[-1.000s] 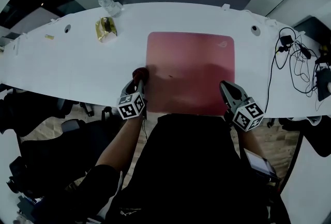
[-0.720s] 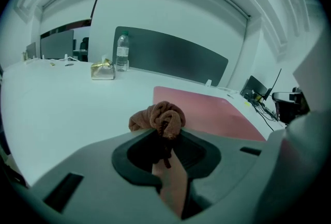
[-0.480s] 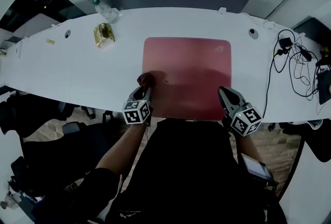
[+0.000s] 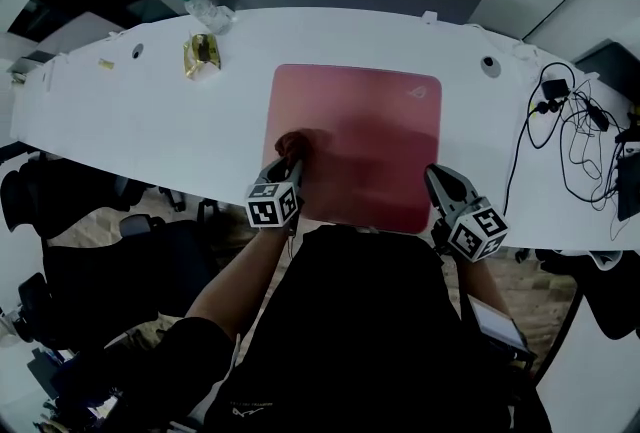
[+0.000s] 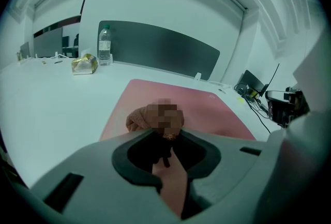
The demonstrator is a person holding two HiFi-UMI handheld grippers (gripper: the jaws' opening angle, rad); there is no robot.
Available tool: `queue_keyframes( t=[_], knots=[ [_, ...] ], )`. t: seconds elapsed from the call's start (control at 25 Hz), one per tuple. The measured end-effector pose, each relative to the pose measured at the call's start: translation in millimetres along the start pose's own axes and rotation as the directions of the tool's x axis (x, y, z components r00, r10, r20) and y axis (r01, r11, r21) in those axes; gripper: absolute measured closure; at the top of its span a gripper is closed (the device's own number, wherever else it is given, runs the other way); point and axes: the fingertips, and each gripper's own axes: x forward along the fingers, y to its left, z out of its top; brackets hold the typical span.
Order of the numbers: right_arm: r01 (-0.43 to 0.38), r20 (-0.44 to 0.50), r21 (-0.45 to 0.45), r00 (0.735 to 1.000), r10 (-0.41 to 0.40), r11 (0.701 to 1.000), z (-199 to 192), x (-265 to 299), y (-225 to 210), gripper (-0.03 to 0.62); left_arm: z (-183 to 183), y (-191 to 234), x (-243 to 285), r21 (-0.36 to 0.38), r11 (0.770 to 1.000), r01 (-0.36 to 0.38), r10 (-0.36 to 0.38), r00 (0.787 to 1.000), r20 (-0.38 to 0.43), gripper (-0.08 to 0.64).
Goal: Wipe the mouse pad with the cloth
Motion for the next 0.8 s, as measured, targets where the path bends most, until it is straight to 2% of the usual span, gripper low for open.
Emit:
queue_keyframes(
  t=[0.44,0.8],
  knots=[
    [-0.041,0.0,0.014,0.999,0.041,0.999,5,-15,-25,0.566,-2,-73,24,0.01,0.998,0.07,-0.069,0.997,-0.041,0.463],
    [-0.061,0.004,0.021,0.998,0.061,0.998,10,-29,-47,0.566,-4,-133,44,0.057,0.989,0.14,-0.135,0.987,-0.083,0.463]
  ],
)
